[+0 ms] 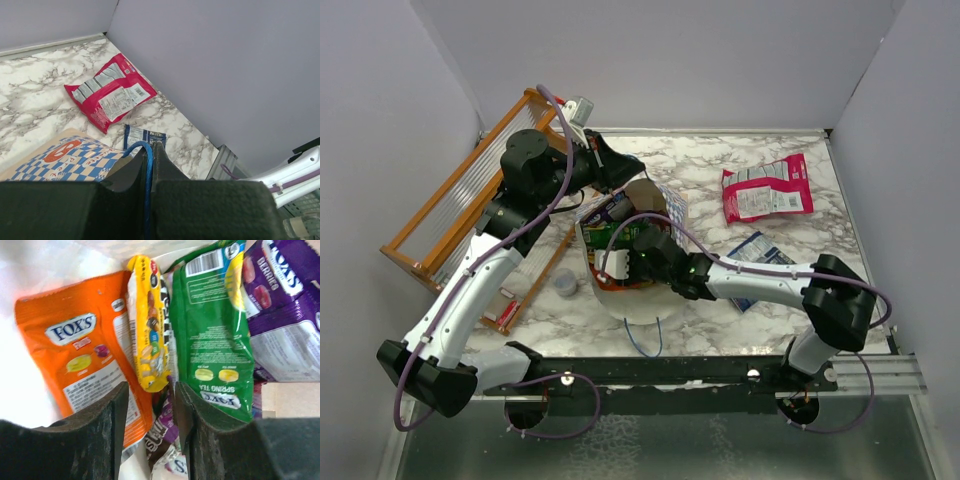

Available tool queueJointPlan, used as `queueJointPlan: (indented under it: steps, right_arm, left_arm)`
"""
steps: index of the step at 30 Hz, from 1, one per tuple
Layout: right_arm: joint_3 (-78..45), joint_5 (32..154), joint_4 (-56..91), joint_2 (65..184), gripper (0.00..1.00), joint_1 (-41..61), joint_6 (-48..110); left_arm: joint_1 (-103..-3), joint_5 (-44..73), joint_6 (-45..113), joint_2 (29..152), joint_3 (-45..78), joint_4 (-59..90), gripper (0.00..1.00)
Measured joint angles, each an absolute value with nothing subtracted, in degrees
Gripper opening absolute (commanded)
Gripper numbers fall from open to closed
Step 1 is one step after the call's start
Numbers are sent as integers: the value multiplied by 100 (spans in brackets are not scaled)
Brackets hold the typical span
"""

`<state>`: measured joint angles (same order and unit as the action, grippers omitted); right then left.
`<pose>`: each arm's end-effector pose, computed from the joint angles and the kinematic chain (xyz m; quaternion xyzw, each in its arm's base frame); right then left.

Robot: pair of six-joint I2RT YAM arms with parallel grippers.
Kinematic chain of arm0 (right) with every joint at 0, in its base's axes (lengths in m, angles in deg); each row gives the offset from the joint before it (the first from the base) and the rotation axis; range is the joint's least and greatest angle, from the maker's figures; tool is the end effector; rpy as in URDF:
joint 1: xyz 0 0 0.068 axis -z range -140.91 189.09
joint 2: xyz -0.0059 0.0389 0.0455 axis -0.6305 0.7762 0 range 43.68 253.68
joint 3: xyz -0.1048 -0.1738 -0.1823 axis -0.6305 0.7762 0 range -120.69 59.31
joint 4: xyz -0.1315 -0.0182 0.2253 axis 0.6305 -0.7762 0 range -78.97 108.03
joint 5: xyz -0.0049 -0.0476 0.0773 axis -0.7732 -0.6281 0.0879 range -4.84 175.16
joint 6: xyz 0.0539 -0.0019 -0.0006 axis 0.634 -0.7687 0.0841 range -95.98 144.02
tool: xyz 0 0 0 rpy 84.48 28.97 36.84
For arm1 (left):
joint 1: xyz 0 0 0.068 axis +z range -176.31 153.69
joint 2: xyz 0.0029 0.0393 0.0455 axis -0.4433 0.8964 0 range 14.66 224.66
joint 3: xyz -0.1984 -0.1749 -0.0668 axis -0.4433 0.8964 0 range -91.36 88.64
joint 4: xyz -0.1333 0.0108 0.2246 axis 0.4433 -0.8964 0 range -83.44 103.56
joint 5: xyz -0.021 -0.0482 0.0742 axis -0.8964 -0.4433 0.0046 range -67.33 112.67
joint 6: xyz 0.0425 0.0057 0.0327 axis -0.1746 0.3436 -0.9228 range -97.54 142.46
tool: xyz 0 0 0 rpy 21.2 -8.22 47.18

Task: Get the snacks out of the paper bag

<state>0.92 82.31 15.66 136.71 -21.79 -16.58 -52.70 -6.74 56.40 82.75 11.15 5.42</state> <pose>0.1754 0.3111 0.2212 -0.6857 0.5748 0.0566 0.4429 0.2237 -0.1305 0.4599 0.1365 0.6869 -0.5009 0.5086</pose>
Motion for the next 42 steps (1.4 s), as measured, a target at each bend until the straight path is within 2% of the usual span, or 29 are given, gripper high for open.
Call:
queueJointPlan:
  steps: [5,11,29,38,42]
  right_arm:
    - [135,8141,2206,13861,41,-2085,-1826]
    - [439,8161,2949,13968,45,-1959,-1944]
    - [728,8805,3386,14113,67,-1880,-2023]
    - [542,8755,3780,14668,59,-1856,-2023]
    - [490,8757,3885,14805,39,-1817,-2021]
  left_arm:
    - [-5270,-714,5668,8266,1187,627,0]
    - [-5270,-751,5666,8258,1239,664,0]
    - [-5270,-755,5664,8258,1239,664,0]
    - [-5279,-777,5664,8258,1239,658,0]
    - [-5297,-777,5664,8258,1217,625,0]
